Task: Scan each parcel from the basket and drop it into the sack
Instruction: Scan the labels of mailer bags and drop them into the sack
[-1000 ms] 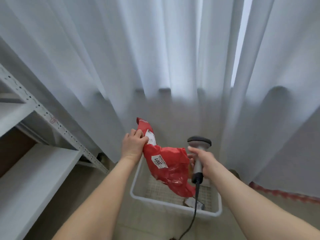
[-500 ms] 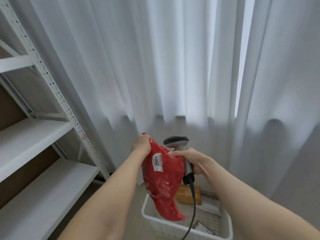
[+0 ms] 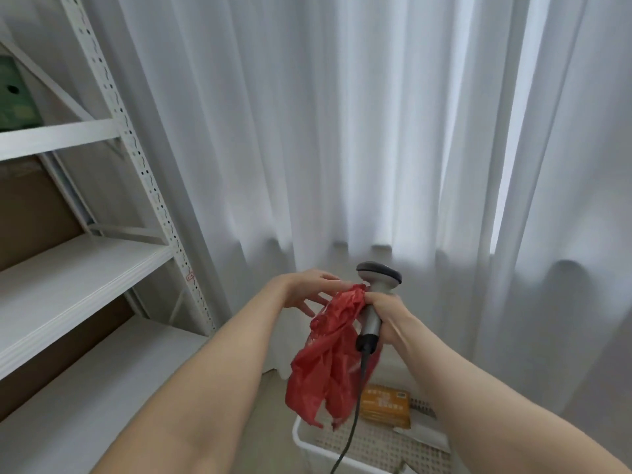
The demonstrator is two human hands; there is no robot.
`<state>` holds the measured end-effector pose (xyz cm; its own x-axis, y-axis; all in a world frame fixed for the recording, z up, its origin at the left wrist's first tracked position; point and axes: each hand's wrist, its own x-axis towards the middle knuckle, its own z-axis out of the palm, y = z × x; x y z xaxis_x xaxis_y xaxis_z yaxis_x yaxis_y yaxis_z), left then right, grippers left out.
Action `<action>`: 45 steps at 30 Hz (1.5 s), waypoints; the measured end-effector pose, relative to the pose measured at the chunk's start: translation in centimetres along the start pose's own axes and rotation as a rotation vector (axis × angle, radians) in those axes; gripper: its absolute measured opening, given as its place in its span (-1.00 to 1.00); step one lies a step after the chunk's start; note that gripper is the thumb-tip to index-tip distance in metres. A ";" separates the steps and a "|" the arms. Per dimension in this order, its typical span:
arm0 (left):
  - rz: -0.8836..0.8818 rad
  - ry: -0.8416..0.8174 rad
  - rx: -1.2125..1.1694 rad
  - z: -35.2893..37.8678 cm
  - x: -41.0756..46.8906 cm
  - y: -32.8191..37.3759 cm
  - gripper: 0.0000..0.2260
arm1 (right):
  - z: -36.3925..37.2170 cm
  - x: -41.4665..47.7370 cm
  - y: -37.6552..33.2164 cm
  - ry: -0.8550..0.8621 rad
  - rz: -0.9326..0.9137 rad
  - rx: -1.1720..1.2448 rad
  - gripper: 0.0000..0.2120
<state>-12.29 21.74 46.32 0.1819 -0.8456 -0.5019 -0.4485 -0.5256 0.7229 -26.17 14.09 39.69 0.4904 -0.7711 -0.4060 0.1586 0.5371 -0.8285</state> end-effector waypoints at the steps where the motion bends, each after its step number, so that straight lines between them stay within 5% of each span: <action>1: -0.018 -0.044 0.004 -0.2 -0.1 -0.1 -0.44 | 0.3 0.1 0.0 0.007 -0.012 0.016 -0.83; 5: -0.051 -0.136 0.144 0.4 -0.1 -0.2 -0.43 | 1.1 0.3 0.0 -0.008 -0.015 0.082 -0.85; 8: 0.066 0.131 0.149 1.1 0.6 -0.1 -0.70 | 1.0 -0.1 -0.4 -0.026 -0.003 0.068 -0.84; 13: 0.142 0.486 0.002 0.2 1.3 -0.1 -0.79 | -1.0 0.0 -1.7 0.090 -0.110 0.143 -0.81; 17: 0.105 0.574 -0.161 -1.1 0.3 0.8 -0.83 | -3.3 0.1 -2.7 0.176 -0.189 0.164 -0.74; 28: 0.145 0.526 -0.246 -3.5 -1.9 3.8 -0.80 | -0.9 -0.3 -3.3 -0.143 -0.137 -0.165 -0.82; 31: 0.191 0.746 -0.015 -4.7 -1.8 3.6 -0.92 | -0.1 0.3 -2.3 -0.079 -0.082 -0.186 -0.91; 34: -0.030 1.074 0.505 -5.2 -1.8 2.0 -0.46 | 0.5 0.8 -1.5 0.005 -0.009 -0.031 -0.86; 36: -0.038 1.194 0.574 -4.4 -1.7 0.4 -0.29 | 0.6 1.0 -1.3 0.056 0.033 0.107 -0.88; 38: -0.101 1.176 0.369 -2.9 -1.1 -2.1 -0.05 | 0.6 1.1 -1.2 0.094 0.055 0.207 -0.88; 40: -0.161 1.041 -0.111 -1.1 0.1 -4.9 0.19 | 0.5 0.9 -1.3 0.076 0.079 0.276 -0.89; 42: -0.192 0.831 -0.481 1.4 1.0 -6.9 0.24 | 0.4 0.3 -1.5 -0.005 0.133 0.320 -0.90; 45: -0.098 0.590 -0.686 3.8 1.9 -7.3 0.32 | 0.5 -0.8 -1.7 -0.112 0.201 0.304 -0.90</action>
<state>-12.00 24.36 38.26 0.6951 -0.6056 -0.3875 0.1776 -0.3777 0.9087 -26.40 13.91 41.62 0.6255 -0.6072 -0.4899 0.2885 0.7634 -0.5779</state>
